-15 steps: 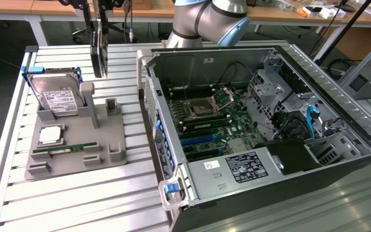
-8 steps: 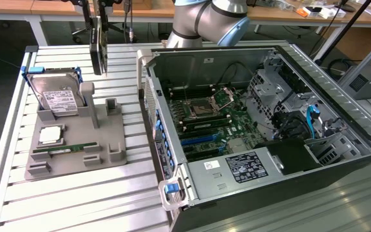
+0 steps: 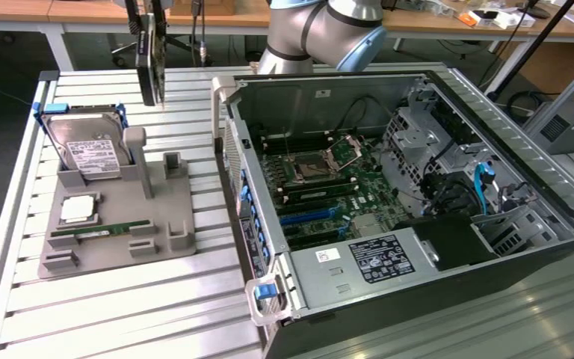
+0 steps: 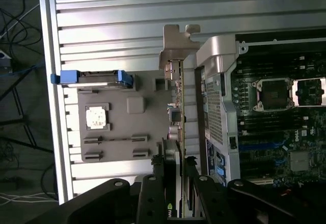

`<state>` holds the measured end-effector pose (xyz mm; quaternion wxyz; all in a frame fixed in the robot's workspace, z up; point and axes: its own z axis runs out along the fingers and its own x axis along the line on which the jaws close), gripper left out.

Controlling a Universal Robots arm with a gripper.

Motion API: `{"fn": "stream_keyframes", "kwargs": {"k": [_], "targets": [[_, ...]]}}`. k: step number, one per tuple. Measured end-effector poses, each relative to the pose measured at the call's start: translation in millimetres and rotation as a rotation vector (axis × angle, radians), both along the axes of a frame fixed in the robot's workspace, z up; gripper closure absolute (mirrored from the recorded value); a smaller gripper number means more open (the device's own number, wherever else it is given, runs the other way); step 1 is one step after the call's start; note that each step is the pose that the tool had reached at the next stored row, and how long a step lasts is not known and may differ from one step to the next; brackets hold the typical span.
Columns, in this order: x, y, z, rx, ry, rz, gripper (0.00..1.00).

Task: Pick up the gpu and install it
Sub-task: 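Pick up the gpu and move the gpu toward the slot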

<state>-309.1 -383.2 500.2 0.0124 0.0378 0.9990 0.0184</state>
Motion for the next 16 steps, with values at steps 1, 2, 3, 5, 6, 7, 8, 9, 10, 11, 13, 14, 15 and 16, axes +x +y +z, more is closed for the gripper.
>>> {"fn": "stream_keyframes", "kwargs": {"k": [1, 2, 3, 5, 6, 7, 8, 9, 10, 11, 13, 14, 15, 16], "targets": [[0.0, 0.0, 1.3, 0.0000, 0.0000, 0.000, 0.73], [0.0, 0.0, 2.1, 0.0000, 0.0000, 0.000, 0.73], [0.0, 0.0, 3.3, 0.0001, -0.0001, 0.000, 0.73], [0.0, 0.0, 6.2, 0.0000, -0.0001, 0.000, 0.73], [0.0, 0.0, 8.0, 0.0000, 0.0000, 0.000, 0.73], [0.0, 0.0, 9.1, 0.0000, 0.0000, 0.000, 0.73], [0.0, 0.0, 9.9, 0.0000, 0.0000, 0.000, 0.73], [0.0, 0.0, 11.1, 0.0000, 0.0000, 0.000, 0.73], [0.0, 0.0, 11.9, 0.0000, 0.0000, 0.000, 0.73], [0.0, 0.0, 12.9, 0.0000, 0.0000, 0.000, 0.73], [0.0, 0.0, 14.6, 0.0000, 0.0000, 0.000, 0.73], [0.0, 0.0, 15.4, 0.0000, -0.0001, 0.000, 0.73], [0.0, 0.0, 16.3, 0.0000, 0.0000, 0.000, 0.73], [0.0, 0.0, 17.2, 0.0000, -0.0001, 0.000, 0.73]]}}
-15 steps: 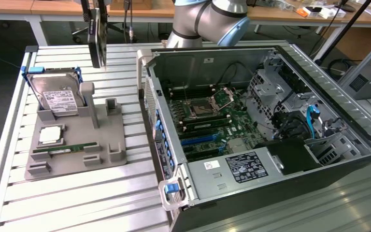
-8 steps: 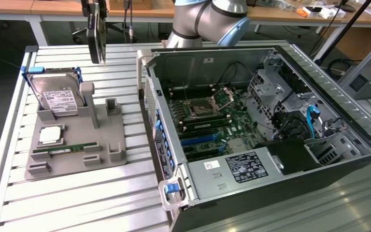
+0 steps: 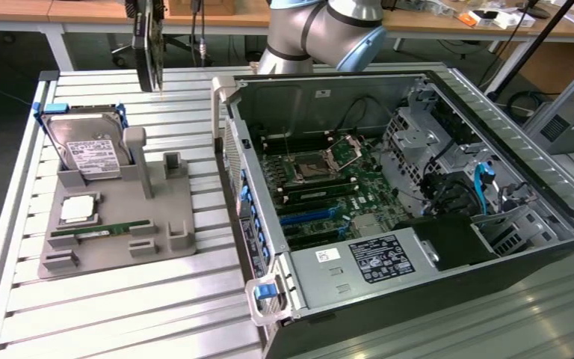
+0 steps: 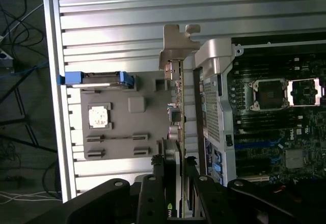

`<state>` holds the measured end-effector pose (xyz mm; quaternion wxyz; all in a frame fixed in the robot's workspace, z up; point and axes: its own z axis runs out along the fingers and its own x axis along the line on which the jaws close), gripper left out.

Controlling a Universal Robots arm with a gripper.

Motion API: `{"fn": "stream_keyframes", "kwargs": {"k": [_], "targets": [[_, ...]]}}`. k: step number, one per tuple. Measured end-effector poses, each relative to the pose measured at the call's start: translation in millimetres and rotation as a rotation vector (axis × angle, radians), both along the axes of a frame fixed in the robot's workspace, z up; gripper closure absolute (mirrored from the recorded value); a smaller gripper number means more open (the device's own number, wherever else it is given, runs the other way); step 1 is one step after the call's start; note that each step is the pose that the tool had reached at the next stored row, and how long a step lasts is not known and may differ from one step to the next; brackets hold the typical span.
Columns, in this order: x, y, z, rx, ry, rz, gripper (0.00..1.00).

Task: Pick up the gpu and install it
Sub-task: 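Pick up the gpu and move the gpu toward the slot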

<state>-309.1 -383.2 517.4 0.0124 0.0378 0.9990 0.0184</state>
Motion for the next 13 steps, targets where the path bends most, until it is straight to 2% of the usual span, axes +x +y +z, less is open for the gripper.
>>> {"fn": "stream_keyframes", "kwargs": {"k": [13], "targets": [[0.0, 0.0, 12.7, 0.0000, 0.0001, 0.000, 0.73]]}}
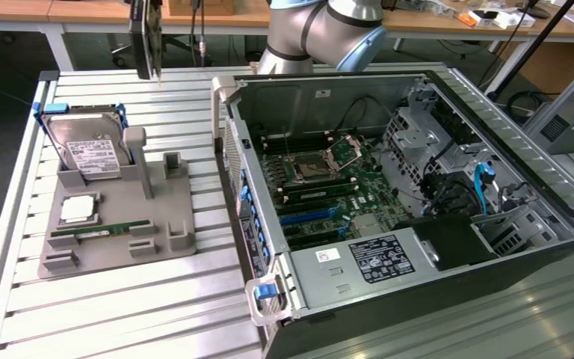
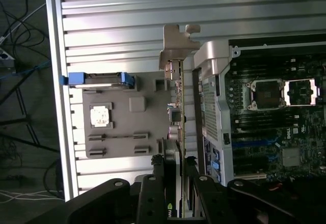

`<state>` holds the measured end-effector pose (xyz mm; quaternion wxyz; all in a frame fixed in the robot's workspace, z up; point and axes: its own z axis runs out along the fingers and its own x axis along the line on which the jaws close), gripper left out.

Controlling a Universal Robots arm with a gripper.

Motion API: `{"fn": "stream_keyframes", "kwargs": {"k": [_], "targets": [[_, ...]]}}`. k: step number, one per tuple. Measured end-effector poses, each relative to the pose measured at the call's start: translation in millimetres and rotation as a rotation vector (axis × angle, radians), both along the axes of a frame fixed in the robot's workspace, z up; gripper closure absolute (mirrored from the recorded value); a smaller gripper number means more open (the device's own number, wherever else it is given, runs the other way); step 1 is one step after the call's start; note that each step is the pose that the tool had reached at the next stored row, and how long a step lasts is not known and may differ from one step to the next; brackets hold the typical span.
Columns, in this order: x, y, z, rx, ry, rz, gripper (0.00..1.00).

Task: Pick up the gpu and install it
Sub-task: 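Pick up the gpu and move the gpu toward the slot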

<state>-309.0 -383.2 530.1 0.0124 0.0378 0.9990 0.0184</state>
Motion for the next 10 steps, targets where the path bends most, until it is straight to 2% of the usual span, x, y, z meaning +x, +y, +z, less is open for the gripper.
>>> {"fn": "stream_keyframes", "kwargs": {"k": [10], "targets": [[0.0, 0.0, 8.9, 0.0000, 0.0000, 0.000, 0.73]]}}
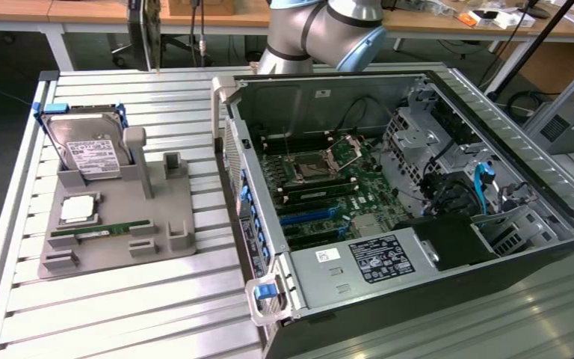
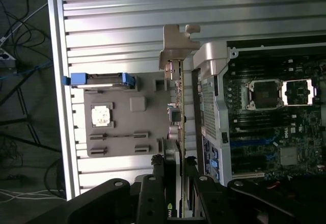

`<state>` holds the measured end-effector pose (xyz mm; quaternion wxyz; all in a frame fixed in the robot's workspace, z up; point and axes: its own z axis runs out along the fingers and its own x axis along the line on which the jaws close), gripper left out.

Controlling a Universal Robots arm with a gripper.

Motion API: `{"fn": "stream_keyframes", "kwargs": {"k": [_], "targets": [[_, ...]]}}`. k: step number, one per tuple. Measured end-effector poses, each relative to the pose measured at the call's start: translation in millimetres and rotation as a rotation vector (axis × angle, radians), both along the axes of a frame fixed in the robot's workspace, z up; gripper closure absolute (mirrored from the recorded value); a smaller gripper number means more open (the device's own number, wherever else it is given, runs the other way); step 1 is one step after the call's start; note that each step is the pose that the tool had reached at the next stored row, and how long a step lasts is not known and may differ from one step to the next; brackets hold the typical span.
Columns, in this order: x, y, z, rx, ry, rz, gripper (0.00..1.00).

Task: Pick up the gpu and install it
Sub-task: 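Pick up the gpu and move the gpu toward the slot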

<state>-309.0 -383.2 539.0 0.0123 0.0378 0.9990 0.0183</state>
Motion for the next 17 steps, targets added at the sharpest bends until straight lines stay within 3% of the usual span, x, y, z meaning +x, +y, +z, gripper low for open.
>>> {"fn": "stream_keyframes", "kwargs": {"k": [17], "targets": [[0.0, 0.0, 16.5, 0.0000, 0.0000, 0.000, 0.73]]}}
